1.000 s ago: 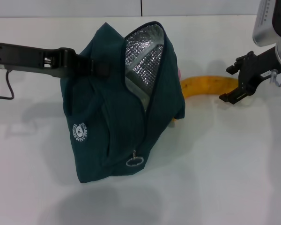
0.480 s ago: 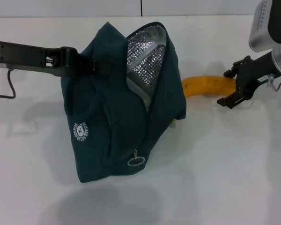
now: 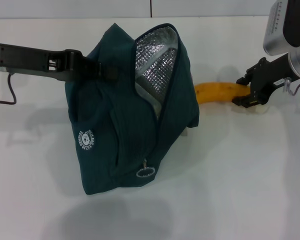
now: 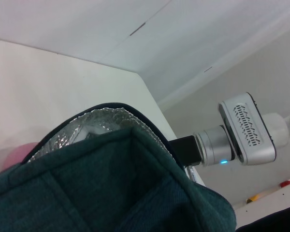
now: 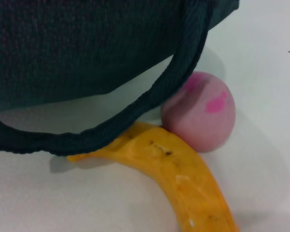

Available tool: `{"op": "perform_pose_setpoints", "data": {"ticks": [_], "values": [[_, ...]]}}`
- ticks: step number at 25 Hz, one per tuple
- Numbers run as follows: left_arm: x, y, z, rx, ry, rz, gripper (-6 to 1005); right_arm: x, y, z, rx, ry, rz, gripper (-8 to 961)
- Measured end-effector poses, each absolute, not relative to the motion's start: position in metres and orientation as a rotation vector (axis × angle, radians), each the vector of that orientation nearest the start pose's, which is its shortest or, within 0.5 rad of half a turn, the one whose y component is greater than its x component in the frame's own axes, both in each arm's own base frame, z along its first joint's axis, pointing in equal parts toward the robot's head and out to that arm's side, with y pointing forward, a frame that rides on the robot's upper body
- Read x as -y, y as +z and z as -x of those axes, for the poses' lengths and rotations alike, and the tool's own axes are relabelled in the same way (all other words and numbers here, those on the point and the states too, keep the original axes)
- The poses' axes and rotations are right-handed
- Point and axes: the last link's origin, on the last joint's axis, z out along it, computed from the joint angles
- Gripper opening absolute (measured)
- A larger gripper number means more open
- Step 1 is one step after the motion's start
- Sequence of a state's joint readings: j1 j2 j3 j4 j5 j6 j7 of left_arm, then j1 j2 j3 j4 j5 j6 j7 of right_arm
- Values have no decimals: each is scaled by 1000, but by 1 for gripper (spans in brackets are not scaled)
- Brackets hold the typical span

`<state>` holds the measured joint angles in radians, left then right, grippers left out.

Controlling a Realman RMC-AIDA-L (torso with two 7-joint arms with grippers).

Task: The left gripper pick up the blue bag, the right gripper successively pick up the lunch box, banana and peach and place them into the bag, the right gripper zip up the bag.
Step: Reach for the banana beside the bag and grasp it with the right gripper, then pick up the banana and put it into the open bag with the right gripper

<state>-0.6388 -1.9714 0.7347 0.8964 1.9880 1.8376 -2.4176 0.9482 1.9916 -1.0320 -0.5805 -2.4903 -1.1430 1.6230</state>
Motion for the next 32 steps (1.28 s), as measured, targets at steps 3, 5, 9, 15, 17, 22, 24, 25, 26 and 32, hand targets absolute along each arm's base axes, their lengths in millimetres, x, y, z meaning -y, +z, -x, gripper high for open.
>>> {"op": "perform_pose_setpoints", "data": {"ticks": [3,5,9,15,17,22,24,25,26,32], "values": [[-350,72,201,1605,-683,2706,54,-442,-13,-202,-161,-368,2782,622],[-351,72,202,1604,-682,2705,54,-442,-13,-202,-159,-369,2781,579],[-351,73,202,1602,-682,2703,54,-443,-10,-201,-154,-370,2778,450],[-351,75,204,1607,-692,2692,55,-440,1,-195,-126,-356,2793,418],[-351,75,204,1608,-692,2691,56,-435,8,-196,-140,-351,2800,418],[-351,76,204,1608,-704,2687,56,-425,33,-204,-198,-389,2768,419],[-350,77,204,1608,-712,2685,57,-421,44,-209,-221,-405,2734,419],[-351,78,204,1608,-715,2685,57,-418,49,-213,-239,-409,2720,419],[-351,78,204,1607,-716,2685,57,-416,53,-215,-259,-408,2705,419],[-349,78,208,1621,-717,2676,58,-411,89,-231,-403,-307,2597,418]]}}
